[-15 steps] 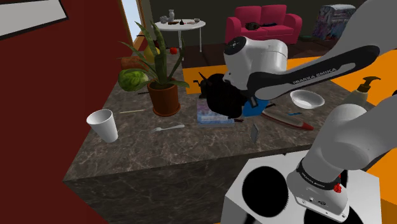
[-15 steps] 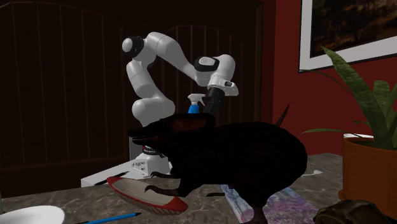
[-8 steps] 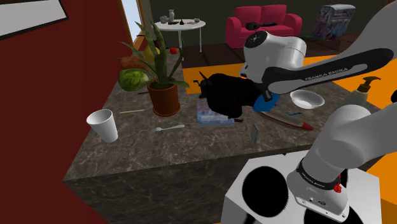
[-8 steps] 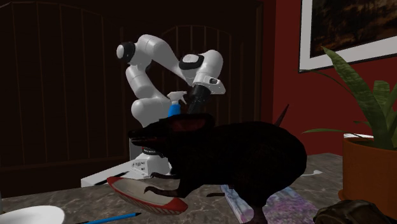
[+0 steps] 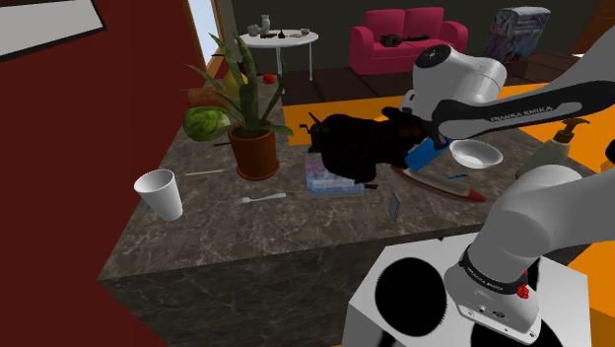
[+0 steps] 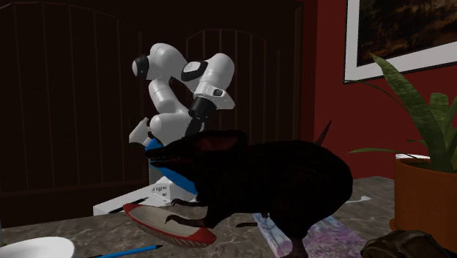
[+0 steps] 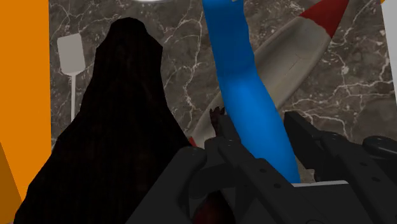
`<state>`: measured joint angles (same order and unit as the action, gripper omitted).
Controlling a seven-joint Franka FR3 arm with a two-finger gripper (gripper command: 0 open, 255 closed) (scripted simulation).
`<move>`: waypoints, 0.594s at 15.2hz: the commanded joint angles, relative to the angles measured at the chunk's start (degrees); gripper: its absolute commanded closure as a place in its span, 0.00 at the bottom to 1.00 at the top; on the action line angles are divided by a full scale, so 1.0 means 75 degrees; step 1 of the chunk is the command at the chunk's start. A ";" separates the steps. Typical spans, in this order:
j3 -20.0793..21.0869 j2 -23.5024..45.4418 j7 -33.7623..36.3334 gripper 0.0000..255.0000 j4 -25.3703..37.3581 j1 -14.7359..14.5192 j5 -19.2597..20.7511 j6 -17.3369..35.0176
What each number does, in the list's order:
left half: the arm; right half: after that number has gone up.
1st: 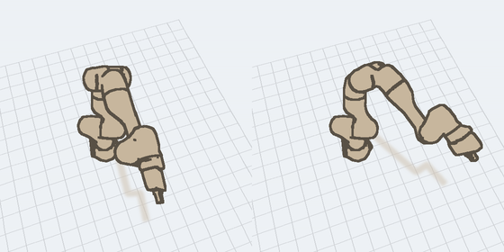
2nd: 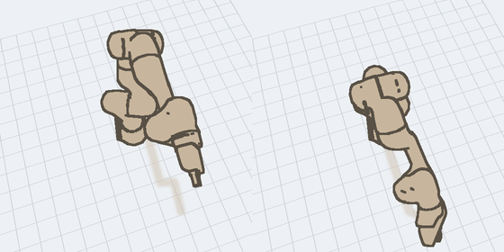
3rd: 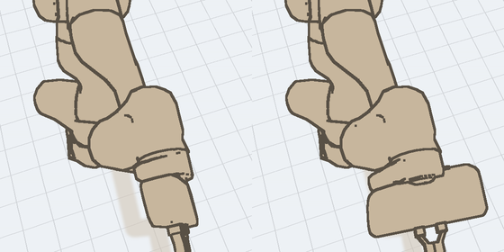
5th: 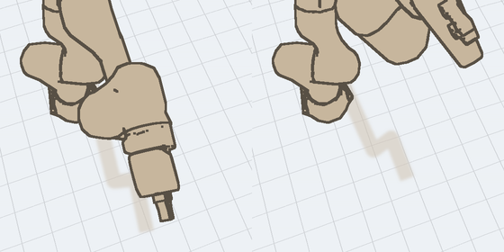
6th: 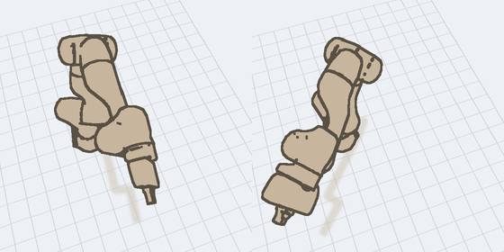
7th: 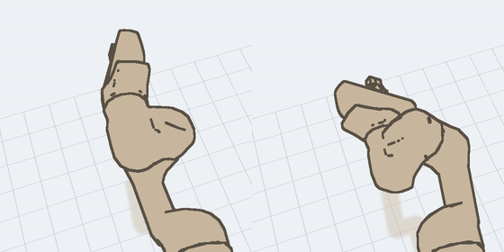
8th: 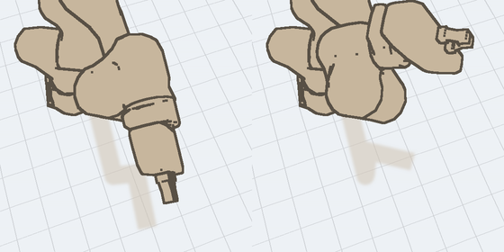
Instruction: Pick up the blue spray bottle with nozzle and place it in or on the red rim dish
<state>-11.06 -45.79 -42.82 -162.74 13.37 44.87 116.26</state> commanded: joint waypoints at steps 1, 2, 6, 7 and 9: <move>-0.0413 0.0036 -0.0293 1.00 -0.0019 0.0311 0.0431 0.0323; -0.0474 0.0044 -0.0340 1.00 -0.0015 0.0355 0.0487 0.0364; -0.0589 0.0306 -0.0032 1.00 -0.0253 0.0421 0.0768 0.0791; -0.0626 0.0379 0.0054 1.00 -0.0307 0.0430 0.0849 0.0897; -0.0707 0.0538 0.0236 1.00 -0.0406 0.0441 0.1024 0.1107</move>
<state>-16.04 -43.11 -41.77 -165.17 16.89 52.00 122.33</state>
